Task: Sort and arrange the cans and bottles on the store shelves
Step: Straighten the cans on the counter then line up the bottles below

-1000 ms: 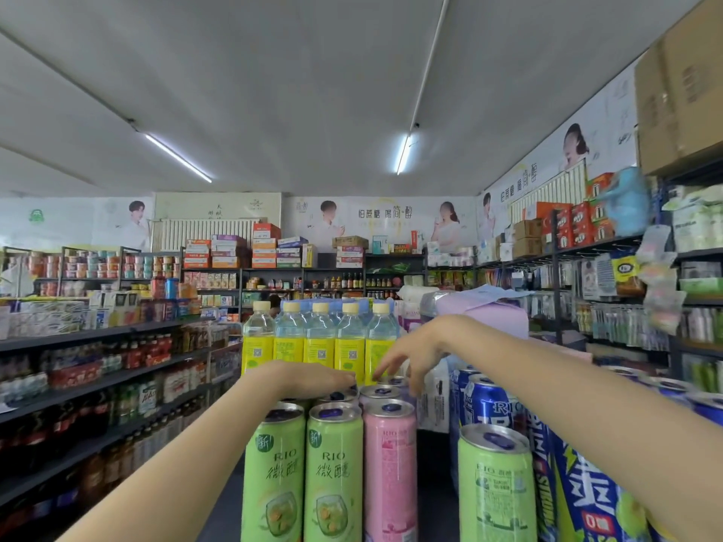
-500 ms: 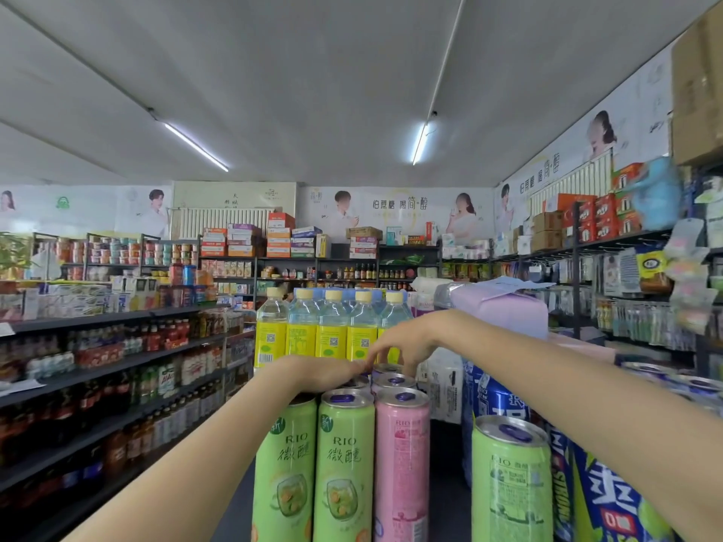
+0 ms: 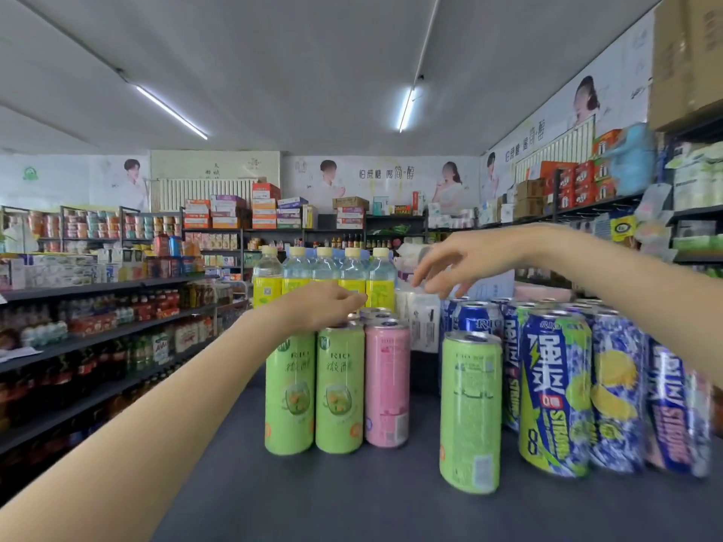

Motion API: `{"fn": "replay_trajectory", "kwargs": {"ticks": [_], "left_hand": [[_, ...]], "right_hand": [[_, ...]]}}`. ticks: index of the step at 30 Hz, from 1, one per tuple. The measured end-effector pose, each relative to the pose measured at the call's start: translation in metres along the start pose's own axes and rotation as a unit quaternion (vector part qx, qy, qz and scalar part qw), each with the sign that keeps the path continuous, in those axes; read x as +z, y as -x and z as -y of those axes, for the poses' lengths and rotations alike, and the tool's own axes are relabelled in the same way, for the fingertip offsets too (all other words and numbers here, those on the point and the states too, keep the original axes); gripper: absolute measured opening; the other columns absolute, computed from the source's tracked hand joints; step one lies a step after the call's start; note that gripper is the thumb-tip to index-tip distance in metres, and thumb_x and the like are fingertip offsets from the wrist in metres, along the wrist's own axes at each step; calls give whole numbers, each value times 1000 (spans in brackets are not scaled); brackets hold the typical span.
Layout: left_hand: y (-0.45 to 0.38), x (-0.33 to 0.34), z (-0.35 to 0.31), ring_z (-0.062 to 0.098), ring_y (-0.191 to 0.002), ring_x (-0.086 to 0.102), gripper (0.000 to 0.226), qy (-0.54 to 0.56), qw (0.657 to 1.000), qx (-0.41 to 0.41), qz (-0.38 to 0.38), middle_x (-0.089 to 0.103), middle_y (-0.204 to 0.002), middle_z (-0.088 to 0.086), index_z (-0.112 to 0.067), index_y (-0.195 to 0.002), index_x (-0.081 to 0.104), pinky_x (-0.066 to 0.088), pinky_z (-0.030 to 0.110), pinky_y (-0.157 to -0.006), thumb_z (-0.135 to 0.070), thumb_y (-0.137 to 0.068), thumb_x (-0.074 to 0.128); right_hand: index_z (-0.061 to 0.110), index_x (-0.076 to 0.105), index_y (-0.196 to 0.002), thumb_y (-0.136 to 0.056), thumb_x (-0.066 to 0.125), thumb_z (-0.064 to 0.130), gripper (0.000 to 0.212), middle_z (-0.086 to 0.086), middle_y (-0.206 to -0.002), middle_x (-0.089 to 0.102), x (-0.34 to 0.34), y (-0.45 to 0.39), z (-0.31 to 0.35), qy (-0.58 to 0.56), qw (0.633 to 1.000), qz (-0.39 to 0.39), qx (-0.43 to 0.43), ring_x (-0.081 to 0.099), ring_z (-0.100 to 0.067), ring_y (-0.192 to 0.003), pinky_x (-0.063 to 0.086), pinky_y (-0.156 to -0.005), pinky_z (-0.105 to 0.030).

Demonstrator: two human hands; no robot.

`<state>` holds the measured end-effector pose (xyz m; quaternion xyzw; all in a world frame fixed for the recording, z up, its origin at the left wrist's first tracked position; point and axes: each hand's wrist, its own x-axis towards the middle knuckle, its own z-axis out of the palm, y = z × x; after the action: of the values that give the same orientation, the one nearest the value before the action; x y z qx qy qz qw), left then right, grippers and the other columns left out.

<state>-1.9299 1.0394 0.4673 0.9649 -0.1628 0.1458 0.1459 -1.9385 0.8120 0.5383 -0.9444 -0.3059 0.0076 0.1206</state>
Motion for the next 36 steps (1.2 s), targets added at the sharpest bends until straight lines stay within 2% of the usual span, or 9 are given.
{"fn": "replay_trajectory", "kwargs": {"ticks": [4,6,9,15,20,23,30,33,36], "left_hand": [[18,28,-30,20,-122,49,51,-61,993,80,-55,52,-136,-1,-27,-135,46,37,30,-99,-54,-93,38],[19,41,-39,25,-122,48,55,-133,986,85,-46,54,-133,0,-29,-138,41,39,37,-100,-57,-90,41],[17,43,-36,25,-113,54,53,-148,984,92,-47,59,-125,4,-30,-139,39,44,36,-94,-50,-90,48],[19,35,-28,24,-87,56,48,-86,987,135,-18,65,-113,6,-31,-138,42,34,22,-68,-39,-92,53],[10,37,-14,16,-93,59,49,-78,987,139,-17,66,-113,3,-38,-137,40,48,34,-86,-44,-90,54],[10,38,-14,11,-90,55,50,-76,985,155,-22,64,-110,-8,-38,-137,40,47,31,-86,-43,-90,54],[10,42,-9,14,-100,57,49,-117,977,166,-60,63,-118,-3,-38,-138,38,47,34,-87,-45,-91,50],[20,50,-9,16,-113,54,45,-124,967,172,-142,61,-123,-5,-33,-136,43,38,37,-101,-44,-92,49],[35,60,-1,17,-124,46,44,-149,956,137,-211,55,-130,-7,-30,-136,43,21,40,-111,-40,-94,47]], "right_hand": [[35,57,-114,-80,69,35,36,5,-118,58,31,37,2,37,994,86,50,60,-8,-102,53,-84,-24],[37,54,-111,-77,73,33,39,9,-118,53,47,40,-3,67,994,67,44,54,-3,-104,46,-87,-13],[34,55,-110,-77,74,32,38,9,-111,53,55,37,-8,51,998,11,29,51,17,-80,36,-63,2],[17,51,-126,-79,72,33,54,-3,-122,53,65,17,-1,83,995,-52,36,52,-15,-108,42,-84,-22],[16,53,-127,-78,73,37,57,-6,-127,55,71,-1,-2,87,993,-76,38,52,-18,-115,36,-82,-21],[17,54,-125,-78,74,30,53,-4,-126,55,71,-1,-8,49,995,-84,24,51,-16,-116,37,-87,-21],[21,43,-136,-82,71,23,62,3,-141,43,79,6,-22,-18,997,-67,22,40,-14,-129,34,-103,-25],[15,46,-134,-85,68,25,55,-2,-139,44,80,11,-18,-26,995,-86,53,53,-20,-116,49,-90,-29],[12,47,-123,-80,68,45,59,-3,-116,51,87,13,-5,79,980,-152,98,52,-20,-98,45,-78,-31]]}}
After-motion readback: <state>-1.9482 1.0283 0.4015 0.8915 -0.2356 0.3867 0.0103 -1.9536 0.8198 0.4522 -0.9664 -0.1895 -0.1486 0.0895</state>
